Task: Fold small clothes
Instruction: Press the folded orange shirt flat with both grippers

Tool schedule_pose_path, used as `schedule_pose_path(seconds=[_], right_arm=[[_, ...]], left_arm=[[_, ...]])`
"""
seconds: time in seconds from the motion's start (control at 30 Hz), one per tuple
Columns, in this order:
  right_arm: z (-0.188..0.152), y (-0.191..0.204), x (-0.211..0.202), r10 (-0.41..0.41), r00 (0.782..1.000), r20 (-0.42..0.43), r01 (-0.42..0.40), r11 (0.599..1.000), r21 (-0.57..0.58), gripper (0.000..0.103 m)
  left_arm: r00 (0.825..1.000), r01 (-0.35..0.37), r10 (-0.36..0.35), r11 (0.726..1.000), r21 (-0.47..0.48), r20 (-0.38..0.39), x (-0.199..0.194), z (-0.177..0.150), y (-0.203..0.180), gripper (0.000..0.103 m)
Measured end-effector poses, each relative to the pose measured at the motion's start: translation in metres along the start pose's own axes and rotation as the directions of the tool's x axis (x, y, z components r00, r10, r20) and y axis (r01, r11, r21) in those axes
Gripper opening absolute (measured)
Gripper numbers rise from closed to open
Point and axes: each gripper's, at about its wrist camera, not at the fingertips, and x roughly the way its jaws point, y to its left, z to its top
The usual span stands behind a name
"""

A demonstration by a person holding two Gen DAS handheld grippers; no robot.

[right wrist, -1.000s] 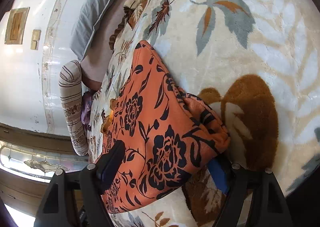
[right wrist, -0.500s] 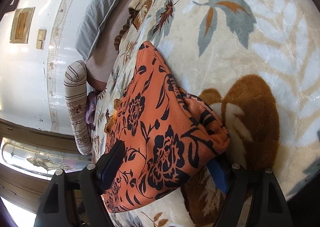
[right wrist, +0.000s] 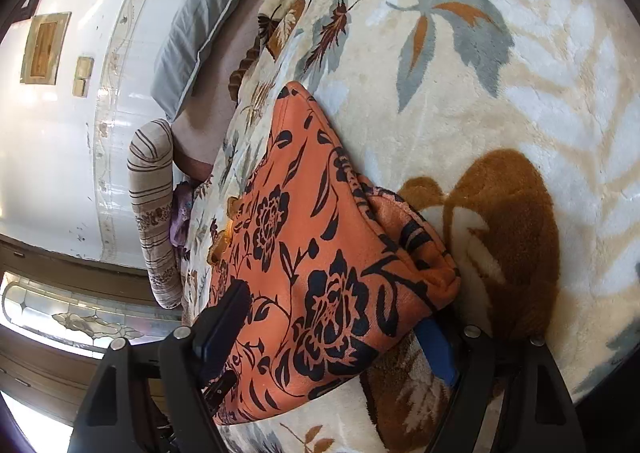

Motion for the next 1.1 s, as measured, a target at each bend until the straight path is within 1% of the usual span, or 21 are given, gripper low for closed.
schedule_pose_path(seconds=[0.13,0.3,0.4,0.43,0.53,0.6,0.67,0.7,0.77,0.83,0.97,1.1], right_arm=[[-0.001,0.002,0.001,-0.004,1.000,0.003,0.004,1.000,-0.002,0.082],[-0.002,0.002,0.002,-0.004,1.000,0.003,0.004,1.000,-0.002,0.082],[-0.002,0.002,0.002,-0.005,1.000,0.003,0.005,1.000,-0.003,0.082],[-0.002,0.002,0.002,-0.005,1.000,0.003,0.005,1.000,-0.002,0.082],[-0.001,0.002,0.003,-0.004,1.000,-0.001,0.004,1.000,-0.004,0.082],[0.000,0.002,0.003,-0.006,1.000,-0.004,0.006,1.000,-0.008,0.082],[0.000,0.002,0.004,-0.008,1.000,-0.004,0.008,1.000,-0.009,0.082],[0.000,0.002,0.004,-0.008,1.000,-0.004,0.008,1.000,-0.009,0.082],[0.000,0.003,0.004,-0.011,1.000,-0.004,0.011,1.000,-0.014,0.082],[0.000,0.005,0.004,-0.019,1.000,-0.005,0.018,1.000,-0.023,0.082],[-0.001,0.010,0.006,-0.047,0.999,-0.004,0.047,0.998,-0.051,0.082],[-0.002,0.015,0.008,-0.083,0.997,-0.009,0.082,0.994,-0.077,0.082]], left_arm=[[1.000,0.007,-0.007,1.000,-0.001,0.002,-0.003,0.001,0.002,0.091],[1.000,-0.006,0.006,1.000,-0.004,0.030,-0.007,0.002,0.004,0.091],[1.000,0.001,-0.001,1.000,-0.003,0.003,0.005,-0.001,0.005,0.092],[1.000,0.000,0.000,1.000,-0.002,0.011,0.006,-0.002,0.005,0.094],[1.000,0.001,-0.001,1.000,-0.005,0.008,0.000,0.001,0.006,0.094],[0.998,-0.007,0.008,1.000,-0.012,0.055,-0.012,0.002,0.009,0.094],[0.997,-0.026,0.027,1.000,-0.010,0.075,-0.015,0.002,0.012,0.094],[0.998,-0.025,0.026,1.000,-0.010,0.061,-0.011,0.002,0.013,0.094],[1.000,-0.016,0.016,1.000,-0.009,-0.008,0.007,-0.002,0.014,0.096],[1.000,-0.021,0.021,1.000,-0.007,0.021,0.008,-0.005,0.013,0.097],[1.000,-0.009,0.009,1.000,-0.016,0.009,0.008,-0.004,0.014,0.097],[1.000,-0.005,0.005,1.000,-0.015,0.017,0.008,-0.004,0.014,0.098]])
